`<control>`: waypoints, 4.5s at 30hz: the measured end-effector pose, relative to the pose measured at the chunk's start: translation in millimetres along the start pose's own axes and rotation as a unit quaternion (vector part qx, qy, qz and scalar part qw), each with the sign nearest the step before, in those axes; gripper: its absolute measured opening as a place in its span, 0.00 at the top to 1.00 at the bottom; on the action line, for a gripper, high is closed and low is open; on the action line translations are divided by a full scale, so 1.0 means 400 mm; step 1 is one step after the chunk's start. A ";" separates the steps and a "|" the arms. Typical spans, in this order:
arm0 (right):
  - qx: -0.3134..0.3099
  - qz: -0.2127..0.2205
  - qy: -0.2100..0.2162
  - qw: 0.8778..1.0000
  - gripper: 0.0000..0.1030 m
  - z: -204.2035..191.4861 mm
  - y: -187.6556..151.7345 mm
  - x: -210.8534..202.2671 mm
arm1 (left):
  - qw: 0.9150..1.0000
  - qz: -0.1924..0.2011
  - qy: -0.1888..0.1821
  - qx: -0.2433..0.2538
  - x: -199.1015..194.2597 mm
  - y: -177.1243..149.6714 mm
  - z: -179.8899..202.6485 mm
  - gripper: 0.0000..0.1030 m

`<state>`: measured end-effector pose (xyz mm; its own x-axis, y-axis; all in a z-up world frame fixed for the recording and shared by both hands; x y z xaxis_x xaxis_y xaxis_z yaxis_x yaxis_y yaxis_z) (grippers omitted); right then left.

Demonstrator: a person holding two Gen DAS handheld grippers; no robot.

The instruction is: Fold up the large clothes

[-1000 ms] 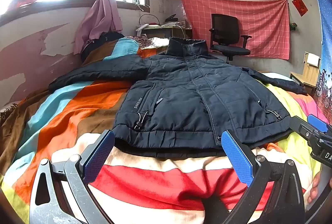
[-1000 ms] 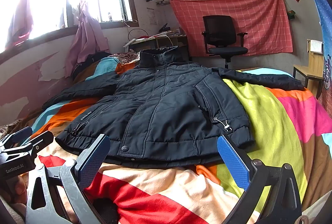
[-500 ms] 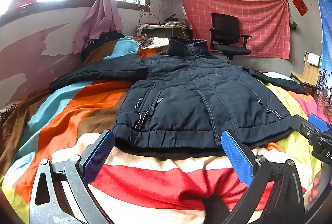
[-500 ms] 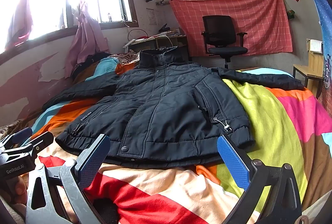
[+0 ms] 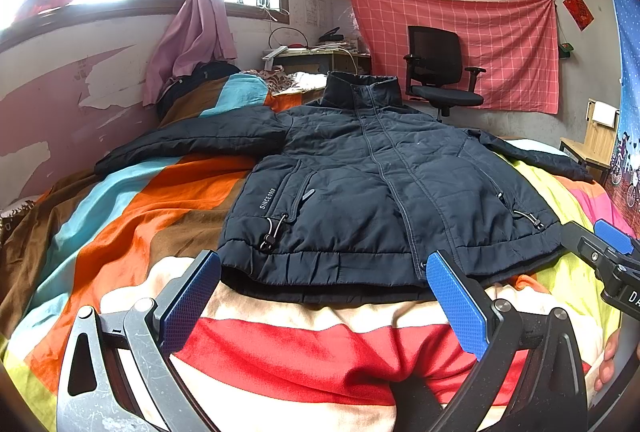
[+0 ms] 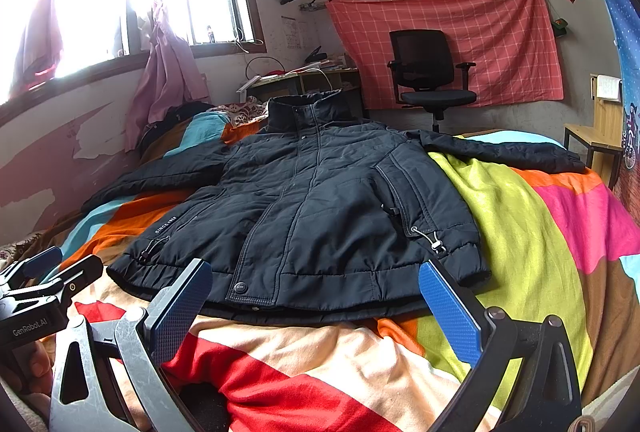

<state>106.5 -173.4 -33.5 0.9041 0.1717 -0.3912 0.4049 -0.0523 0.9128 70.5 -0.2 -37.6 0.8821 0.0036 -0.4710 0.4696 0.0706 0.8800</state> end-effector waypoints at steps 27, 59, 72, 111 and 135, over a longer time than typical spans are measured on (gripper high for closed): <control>0.001 0.000 0.000 1.000 0.00 0.000 -0.001 0.003 | 1.000 0.001 0.000 0.001 0.000 0.000 0.001 0.02; 0.003 0.001 0.001 1.000 0.00 0.002 -0.001 0.003 | 1.000 0.001 0.001 0.002 -0.001 0.000 0.002 0.02; 0.007 -0.007 0.002 1.000 0.00 0.003 -0.007 0.009 | 1.000 -0.015 -0.002 0.010 0.015 0.006 -0.001 0.02; 0.070 -0.090 -0.113 0.987 0.00 0.668 0.290 0.212 | 0.982 -0.099 -0.089 0.133 0.533 0.529 0.370 0.02; 0.091 -0.084 -0.171 0.977 0.00 0.910 0.192 0.492 | 0.958 -0.217 -0.174 0.076 1.320 0.343 0.702 0.01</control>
<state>365.2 -501.9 -82.8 0.8025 -0.1445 -0.5789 0.5416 -0.2309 0.8083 610.9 -268.8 -148.7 0.5492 -0.3268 -0.7692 0.7712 -0.1566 0.6171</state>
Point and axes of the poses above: each gripper's, at about its wrist camera, not at the fingertips, and x roughly the way its jaws point, z to its right, y to its top, the point moved 8 cm from there along x, roughly the way its jaws point, and after that the axes turned 6 degrees about -x, right-handed, at the moved point
